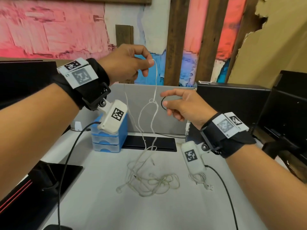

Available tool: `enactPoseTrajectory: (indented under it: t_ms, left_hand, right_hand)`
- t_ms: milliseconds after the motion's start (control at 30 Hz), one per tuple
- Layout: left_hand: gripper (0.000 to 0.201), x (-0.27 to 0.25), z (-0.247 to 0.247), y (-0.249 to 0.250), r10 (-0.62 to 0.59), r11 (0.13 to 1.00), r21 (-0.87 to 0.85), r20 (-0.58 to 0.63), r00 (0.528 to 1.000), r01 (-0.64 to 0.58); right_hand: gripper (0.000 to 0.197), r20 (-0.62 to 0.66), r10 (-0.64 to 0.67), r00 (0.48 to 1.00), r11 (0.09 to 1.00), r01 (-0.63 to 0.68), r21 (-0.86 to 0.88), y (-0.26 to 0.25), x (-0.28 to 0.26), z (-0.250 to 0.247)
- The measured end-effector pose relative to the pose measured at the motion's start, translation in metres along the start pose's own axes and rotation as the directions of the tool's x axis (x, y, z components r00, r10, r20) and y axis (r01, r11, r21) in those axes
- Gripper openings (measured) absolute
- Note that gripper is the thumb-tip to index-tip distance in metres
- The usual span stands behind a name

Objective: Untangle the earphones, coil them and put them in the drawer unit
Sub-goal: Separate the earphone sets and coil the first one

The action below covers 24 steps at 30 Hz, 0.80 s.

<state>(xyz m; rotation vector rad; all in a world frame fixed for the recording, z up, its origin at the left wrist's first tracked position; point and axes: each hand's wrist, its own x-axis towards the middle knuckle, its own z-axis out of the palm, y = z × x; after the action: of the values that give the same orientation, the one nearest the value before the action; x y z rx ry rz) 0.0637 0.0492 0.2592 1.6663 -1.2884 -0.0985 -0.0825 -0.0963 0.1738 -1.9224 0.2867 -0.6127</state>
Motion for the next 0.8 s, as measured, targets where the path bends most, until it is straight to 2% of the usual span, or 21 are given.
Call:
enactPoseTrajectory:
  t_ms: [100,200,267,367,433,533,600,800]
  left_hand:
    - [0.013,0.0,0.003,0.0,-0.016,1.0,-0.015,0.015,1.0,0.016]
    - [0.015,-0.001,0.005,-0.003,-0.027,0.999,-0.036,0.028,0.999,0.028]
    - [0.016,-0.003,0.005,-0.006,-0.033,0.998,-0.048,0.036,0.999,0.035]
    - [0.015,-0.005,0.004,-0.01,-0.042,0.998,-0.053,0.04,0.998,0.044]
    - [0.014,-0.007,0.003,-0.01,-0.038,0.998,-0.055,0.04,0.998,0.04]
    - [0.015,-0.009,-0.001,-0.011,-0.026,0.997,-0.071,0.032,0.999,0.028]
    - [0.016,-0.011,-0.003,-0.013,-0.018,0.996,-0.082,0.02,1.0,0.019]
    - [0.02,-0.024,-0.025,-0.044,-0.052,0.972,-0.235,-0.124,0.991,0.021]
  right_hand:
    - [0.018,0.016,0.019,1.0,0.999,-0.019,-0.034,-0.004,0.005,0.012]
    - [0.013,-0.01,-0.014,1.0,0.997,0.013,-0.08,-0.004,0.006,0.021]
    - [0.011,-0.069,-0.032,0.997,0.994,0.025,-0.106,-0.001,0.009,0.025]
    - [0.025,-0.199,-0.05,0.979,0.989,0.021,-0.144,0.009,0.018,0.026]
    - [0.028,-0.17,-0.036,0.985,0.982,0.004,-0.19,0.013,0.019,0.027]
    - [0.013,-0.096,-0.045,0.994,0.981,0.026,-0.194,0.015,0.019,0.033]
    - [0.015,-0.102,-0.066,0.993,0.986,0.049,-0.161,0.015,0.019,0.034]
    - [0.016,-0.078,0.026,0.997,0.994,-0.034,-0.104,0.008,0.01,0.006]
